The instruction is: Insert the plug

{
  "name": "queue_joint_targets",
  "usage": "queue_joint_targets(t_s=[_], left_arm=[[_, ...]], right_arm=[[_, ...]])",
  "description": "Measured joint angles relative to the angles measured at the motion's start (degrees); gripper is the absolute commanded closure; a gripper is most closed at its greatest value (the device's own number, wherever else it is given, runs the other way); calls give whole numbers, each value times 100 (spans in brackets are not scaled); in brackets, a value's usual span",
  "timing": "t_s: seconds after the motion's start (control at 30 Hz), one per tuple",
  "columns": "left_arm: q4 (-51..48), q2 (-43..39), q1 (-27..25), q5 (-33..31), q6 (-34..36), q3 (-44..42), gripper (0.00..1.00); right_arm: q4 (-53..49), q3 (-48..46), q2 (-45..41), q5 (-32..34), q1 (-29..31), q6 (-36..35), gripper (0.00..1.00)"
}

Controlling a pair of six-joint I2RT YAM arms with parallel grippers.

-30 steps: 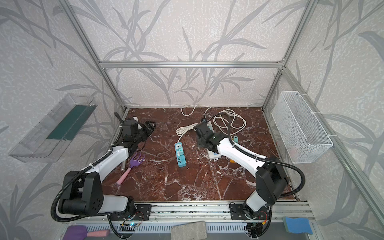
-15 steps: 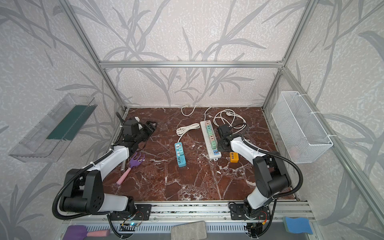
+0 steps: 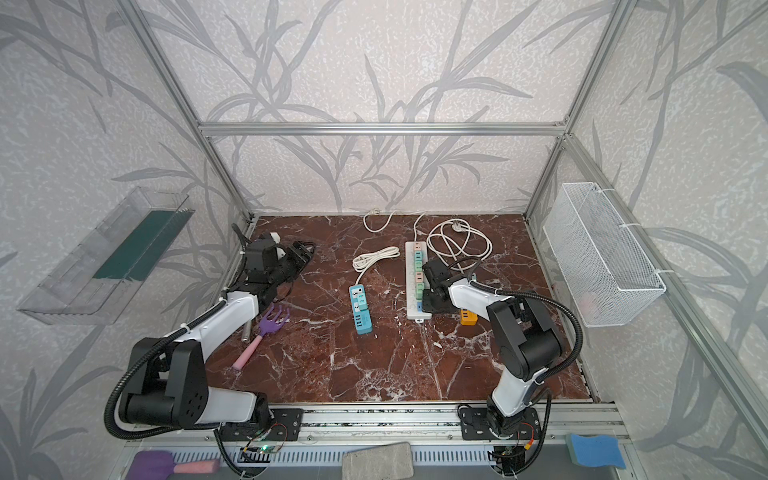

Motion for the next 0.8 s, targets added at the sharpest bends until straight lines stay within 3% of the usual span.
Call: queue_joint_targets(t_s=[0.2,0.4,0.43,0.53,0.63,0.7,0.8], left_arm=[[13,55,0,31,-7,0,26],[81,52,-11,35,-2,0,26],[87,52,-13,35,-2,0,26],[116,52,-48,72,0,0,26],[122,52,-94,144,20,0,27],[125,55,-162,201,35,0,27],[125,55,-245,260,46,0,27]], right_arm=[[450,114,240,-584,280,256,100],[269,177,-11,-568,184,232,100],[168,177,-162,-538,120,192,95],[-190,177,-938,-291,-337,74,66],[-402,122,-1759,164,-1021,-9,57],[-470,-46,-2232,461,-1480,-42,59],[-546,-415,-2586,667,-2079,-7,78]])
